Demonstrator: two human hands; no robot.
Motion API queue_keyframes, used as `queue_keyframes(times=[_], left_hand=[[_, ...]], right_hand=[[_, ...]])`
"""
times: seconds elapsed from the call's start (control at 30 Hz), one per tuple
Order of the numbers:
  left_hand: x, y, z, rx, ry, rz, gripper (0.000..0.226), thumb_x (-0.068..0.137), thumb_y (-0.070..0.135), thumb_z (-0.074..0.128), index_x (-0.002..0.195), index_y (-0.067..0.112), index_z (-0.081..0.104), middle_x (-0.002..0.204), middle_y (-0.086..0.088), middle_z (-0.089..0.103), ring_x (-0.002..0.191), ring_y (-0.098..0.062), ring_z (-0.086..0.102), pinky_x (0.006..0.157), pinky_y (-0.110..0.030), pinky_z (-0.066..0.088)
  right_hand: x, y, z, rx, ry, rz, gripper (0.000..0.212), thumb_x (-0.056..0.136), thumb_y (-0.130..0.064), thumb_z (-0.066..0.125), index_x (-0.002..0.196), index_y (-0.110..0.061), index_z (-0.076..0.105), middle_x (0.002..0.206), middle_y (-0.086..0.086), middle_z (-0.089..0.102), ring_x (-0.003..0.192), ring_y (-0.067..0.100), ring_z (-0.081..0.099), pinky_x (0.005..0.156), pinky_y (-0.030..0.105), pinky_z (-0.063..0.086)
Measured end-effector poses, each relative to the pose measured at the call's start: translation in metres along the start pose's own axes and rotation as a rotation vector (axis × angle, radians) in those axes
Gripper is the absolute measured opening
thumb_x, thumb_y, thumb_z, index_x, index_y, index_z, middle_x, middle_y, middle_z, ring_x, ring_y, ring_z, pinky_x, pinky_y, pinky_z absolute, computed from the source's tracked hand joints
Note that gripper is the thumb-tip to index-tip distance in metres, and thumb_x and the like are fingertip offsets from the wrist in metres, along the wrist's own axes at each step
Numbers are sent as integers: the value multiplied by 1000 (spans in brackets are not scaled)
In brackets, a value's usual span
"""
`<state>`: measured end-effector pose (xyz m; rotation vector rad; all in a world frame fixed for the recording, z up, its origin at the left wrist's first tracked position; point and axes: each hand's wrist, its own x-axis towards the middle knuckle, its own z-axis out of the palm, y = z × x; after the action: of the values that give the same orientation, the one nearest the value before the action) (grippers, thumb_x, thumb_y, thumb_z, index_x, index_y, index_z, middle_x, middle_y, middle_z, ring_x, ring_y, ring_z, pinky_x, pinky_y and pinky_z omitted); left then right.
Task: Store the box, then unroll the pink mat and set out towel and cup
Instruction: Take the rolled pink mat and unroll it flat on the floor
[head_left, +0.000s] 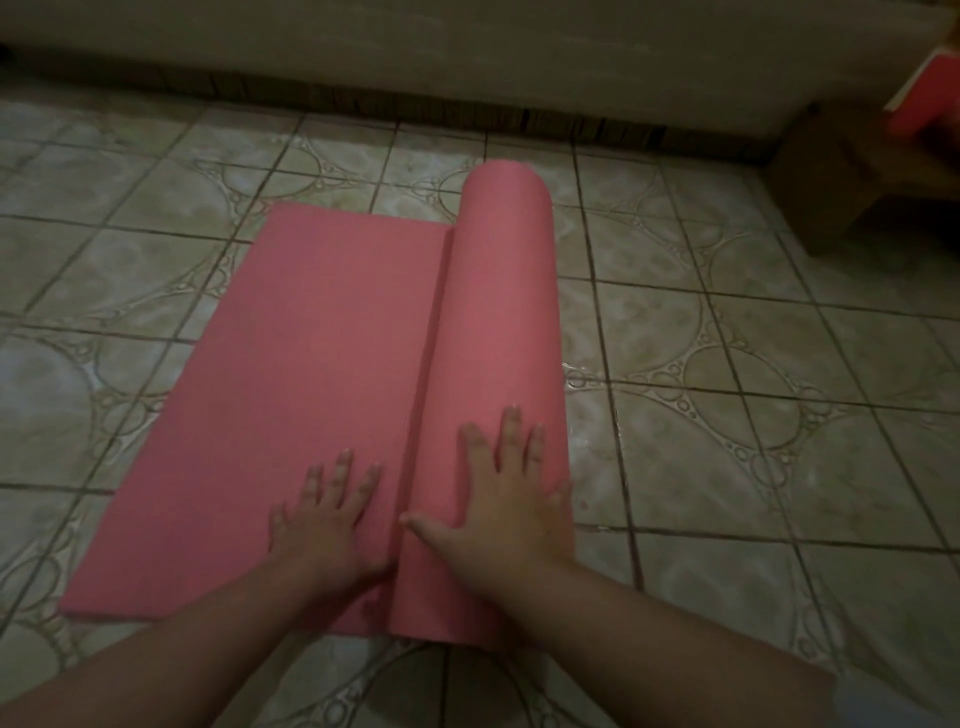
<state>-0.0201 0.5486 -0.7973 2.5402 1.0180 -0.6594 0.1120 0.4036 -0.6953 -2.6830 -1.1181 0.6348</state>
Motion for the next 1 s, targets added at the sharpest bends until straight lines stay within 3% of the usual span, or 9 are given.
queue_keyframes(times=[0.1,0.27,0.37,0.47,0.53,0.6,0.73,0.8,1.0], left_hand=[[0,1,0,8,-15,-5,119,50,89,43,137,46,-26,147,8,-39,145,-27,-16,111,-62,12],[4,-1,2,9,-24,-12,123,44,94,43,124,47,-38,141,9,-45,145,-28,-17,110,-63,12],[6,0,4,31,-29,-16,122,47,93,45,120,48,-42,139,8,-47,144,-29,-19,110,-64,12],[6,1,4,44,-27,-21,123,46,94,43,120,46,-43,140,8,-46,144,-30,-18,110,-64,13],[5,1,3,52,-36,-21,124,46,94,43,122,44,-41,139,9,-45,144,-30,-17,109,-64,14],[4,1,2,52,-40,-15,125,46,94,43,123,43,-40,140,8,-44,144,-31,-17,110,-63,13],[3,1,0,29,-17,-8,127,44,93,47,128,45,-36,145,9,-40,145,-29,-17,111,-61,12],[2,0,0,12,-18,-9,129,43,92,49,134,46,-31,148,10,-37,145,-29,-16,111,-61,12],[-11,-10,-1,29,-9,-24,127,51,87,54,142,41,-22,152,6,-33,145,-29,-15,113,-58,16]], right_hand=[[7,12,4,-14,43,47,101,66,-78,50,147,-33,9,158,4,-28,146,30,-21,110,67,3],[7,49,-1,38,44,57,102,57,-82,46,139,-32,12,157,-2,-28,146,26,-18,114,62,7],[6,73,-13,208,10,32,106,57,-76,60,140,-28,16,158,-2,-24,148,20,-12,119,51,10],[6,93,-28,472,16,48,99,62,-45,83,137,-21,23,157,5,11,142,20,22,116,36,24],[10,96,-37,706,118,69,95,67,-26,84,140,-20,24,151,6,29,133,14,34,113,33,30],[20,94,-41,771,211,125,103,65,-36,85,146,-25,23,151,3,31,135,14,34,113,32,28],[26,87,-35,437,118,239,125,53,-62,81,148,-45,2,158,10,8,143,32,20,116,44,24],[25,87,-31,384,120,246,127,52,-62,79,147,-49,-4,160,10,2,144,33,19,116,45,25],[18,76,-22,374,151,184,125,53,-62,77,147,-48,-4,158,11,10,143,30,23,115,42,28]])
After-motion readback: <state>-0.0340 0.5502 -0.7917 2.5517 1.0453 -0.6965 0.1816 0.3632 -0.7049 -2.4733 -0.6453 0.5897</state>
